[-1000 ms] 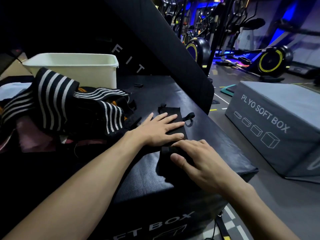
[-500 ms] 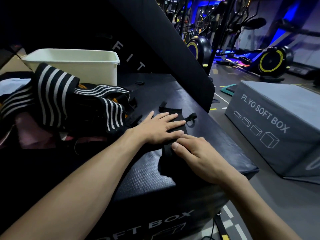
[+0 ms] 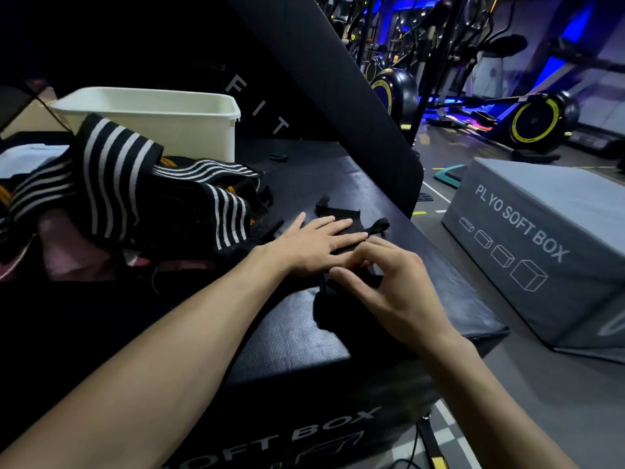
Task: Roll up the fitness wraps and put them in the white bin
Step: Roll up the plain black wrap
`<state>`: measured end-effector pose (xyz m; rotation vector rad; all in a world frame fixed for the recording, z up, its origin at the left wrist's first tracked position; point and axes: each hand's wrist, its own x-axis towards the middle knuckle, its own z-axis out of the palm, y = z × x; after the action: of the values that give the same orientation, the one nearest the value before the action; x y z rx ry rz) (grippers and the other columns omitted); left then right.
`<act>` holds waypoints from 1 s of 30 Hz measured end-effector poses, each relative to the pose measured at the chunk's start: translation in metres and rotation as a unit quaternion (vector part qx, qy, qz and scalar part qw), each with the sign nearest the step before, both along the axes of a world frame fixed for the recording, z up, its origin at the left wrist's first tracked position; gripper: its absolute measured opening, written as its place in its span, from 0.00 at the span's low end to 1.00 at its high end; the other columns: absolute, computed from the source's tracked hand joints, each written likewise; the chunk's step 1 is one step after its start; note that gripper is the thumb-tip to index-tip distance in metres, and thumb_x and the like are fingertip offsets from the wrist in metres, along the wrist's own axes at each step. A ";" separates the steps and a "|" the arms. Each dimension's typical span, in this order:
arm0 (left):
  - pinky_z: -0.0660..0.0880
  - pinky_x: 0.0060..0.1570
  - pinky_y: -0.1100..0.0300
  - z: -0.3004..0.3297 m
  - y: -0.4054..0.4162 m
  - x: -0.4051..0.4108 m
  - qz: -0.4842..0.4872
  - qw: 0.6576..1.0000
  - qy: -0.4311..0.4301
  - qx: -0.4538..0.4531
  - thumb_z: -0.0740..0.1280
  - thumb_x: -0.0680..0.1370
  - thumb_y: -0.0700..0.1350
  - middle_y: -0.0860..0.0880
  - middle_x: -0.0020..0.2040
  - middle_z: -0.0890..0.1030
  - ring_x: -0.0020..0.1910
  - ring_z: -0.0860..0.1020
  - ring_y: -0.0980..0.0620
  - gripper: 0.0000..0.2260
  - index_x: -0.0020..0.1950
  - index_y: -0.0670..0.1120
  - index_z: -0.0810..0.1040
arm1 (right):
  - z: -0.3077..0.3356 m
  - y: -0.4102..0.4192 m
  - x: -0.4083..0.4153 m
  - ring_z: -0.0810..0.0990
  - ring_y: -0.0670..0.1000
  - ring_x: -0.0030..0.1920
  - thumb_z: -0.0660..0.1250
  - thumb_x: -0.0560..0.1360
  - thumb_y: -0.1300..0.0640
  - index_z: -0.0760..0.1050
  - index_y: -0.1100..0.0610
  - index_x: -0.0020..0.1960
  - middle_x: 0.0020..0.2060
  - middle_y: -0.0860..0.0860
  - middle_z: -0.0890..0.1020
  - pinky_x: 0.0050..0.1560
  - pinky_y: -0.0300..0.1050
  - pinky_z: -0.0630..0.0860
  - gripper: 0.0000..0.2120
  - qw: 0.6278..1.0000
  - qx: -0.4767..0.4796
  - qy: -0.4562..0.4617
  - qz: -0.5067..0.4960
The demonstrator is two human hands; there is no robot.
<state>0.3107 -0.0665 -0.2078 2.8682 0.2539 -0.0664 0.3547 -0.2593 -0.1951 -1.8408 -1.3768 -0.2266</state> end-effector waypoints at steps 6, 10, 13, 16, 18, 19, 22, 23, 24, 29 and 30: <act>0.35 0.79 0.41 0.000 -0.001 0.000 0.003 1.000 -0.002 0.003 0.48 0.81 0.70 0.60 0.84 0.47 0.82 0.42 0.56 0.27 0.80 0.70 0.50 | -0.006 -0.017 0.003 0.82 0.49 0.48 0.73 0.66 0.33 0.82 0.51 0.51 0.49 0.44 0.83 0.50 0.50 0.78 0.24 0.993 -0.063 -0.100 0.012; 0.35 0.79 0.41 -0.001 0.000 0.001 0.002 1.000 -0.003 -0.003 0.48 0.81 0.70 0.60 0.84 0.47 0.82 0.42 0.57 0.27 0.80 0.70 0.50 | -0.008 -0.024 0.012 0.80 0.49 0.55 0.78 0.69 0.44 0.79 0.49 0.63 0.58 0.43 0.81 0.53 0.50 0.78 0.25 0.986 -0.115 -0.121 0.031; 0.36 0.79 0.42 -0.002 0.002 0.001 -0.003 1.000 -0.014 -0.007 0.49 0.79 0.72 0.60 0.84 0.49 0.82 0.43 0.58 0.28 0.80 0.71 0.52 | -0.002 -0.023 0.014 0.78 0.47 0.55 0.75 0.73 0.44 0.77 0.48 0.65 0.57 0.42 0.80 0.52 0.44 0.72 0.23 0.983 -0.132 -0.117 0.051; 0.36 0.79 0.43 -0.004 0.002 0.000 -0.015 1.000 -0.024 -0.005 0.49 0.77 0.74 0.61 0.83 0.52 0.81 0.45 0.60 0.29 0.78 0.73 0.54 | 0.001 -0.024 0.015 0.79 0.47 0.55 0.68 0.78 0.42 0.75 0.46 0.69 0.54 0.42 0.80 0.56 0.47 0.74 0.21 0.981 -0.154 -0.088 0.079; 0.37 0.79 0.44 -0.005 0.000 0.000 -0.014 0.999 -0.028 -0.006 0.50 0.78 0.72 0.61 0.83 0.53 0.81 0.46 0.60 0.27 0.78 0.73 0.55 | 0.000 -0.024 0.014 0.79 0.48 0.55 0.63 0.79 0.40 0.75 0.47 0.69 0.54 0.43 0.80 0.57 0.49 0.74 0.21 0.980 -0.167 -0.082 0.075; 0.37 0.80 0.44 -0.005 -0.001 0.000 -0.014 0.999 -0.031 -0.006 0.51 0.79 0.71 0.61 0.83 0.53 0.81 0.47 0.59 0.26 0.78 0.73 0.55 | -0.001 -0.023 0.013 0.79 0.48 0.56 0.61 0.79 0.40 0.75 0.47 0.69 0.54 0.44 0.80 0.58 0.50 0.74 0.21 0.980 -0.170 -0.081 0.071; 0.39 0.80 0.44 -0.006 -0.001 0.000 -0.021 0.999 -0.034 -0.003 0.52 0.80 0.70 0.61 0.83 0.54 0.81 0.48 0.59 0.25 0.78 0.72 0.55 | -0.002 -0.019 0.013 0.79 0.49 0.58 0.59 0.80 0.40 0.76 0.48 0.67 0.56 0.45 0.81 0.59 0.49 0.72 0.21 0.982 -0.164 -0.067 0.070; 0.40 0.80 0.43 -0.007 0.001 0.001 -0.022 0.999 -0.041 -0.010 0.52 0.81 0.69 0.61 0.83 0.55 0.81 0.49 0.59 0.24 0.78 0.72 0.57 | -0.003 -0.017 0.013 0.79 0.48 0.57 0.59 0.80 0.40 0.76 0.48 0.67 0.56 0.44 0.81 0.59 0.48 0.72 0.20 0.983 -0.158 -0.063 0.073; 0.42 0.80 0.42 -0.008 0.002 0.002 -0.020 0.998 -0.057 -0.020 0.52 0.82 0.68 0.60 0.82 0.58 0.81 0.51 0.58 0.23 0.77 0.71 0.60 | -0.003 -0.016 0.013 0.79 0.48 0.56 0.59 0.80 0.41 0.77 0.48 0.65 0.55 0.44 0.81 0.58 0.47 0.73 0.19 0.984 -0.151 -0.060 0.074; 0.59 0.76 0.38 -0.009 0.004 0.004 0.018 0.968 -0.197 -0.154 0.54 0.81 0.62 0.57 0.66 0.81 0.69 0.75 0.57 0.23 0.66 0.55 0.81 | -0.004 -0.009 0.011 0.78 0.47 0.47 0.59 0.78 0.39 0.77 0.52 0.55 0.45 0.43 0.80 0.51 0.54 0.75 0.19 0.990 -0.130 -0.036 0.043; 0.60 0.76 0.39 -0.010 0.004 0.004 0.020 0.969 -0.196 -0.151 0.53 0.80 0.62 0.57 0.66 0.81 0.68 0.75 0.57 0.24 0.67 0.55 0.80 | -0.004 -0.008 0.011 0.77 0.48 0.47 0.59 0.77 0.38 0.77 0.52 0.54 0.44 0.42 0.79 0.51 0.55 0.74 0.19 0.990 -0.131 -0.036 0.033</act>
<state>0.3145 -0.0623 -0.2179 2.5016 0.1995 0.4292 0.3656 -0.2668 -0.1994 -2.0124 -1.5772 -0.0818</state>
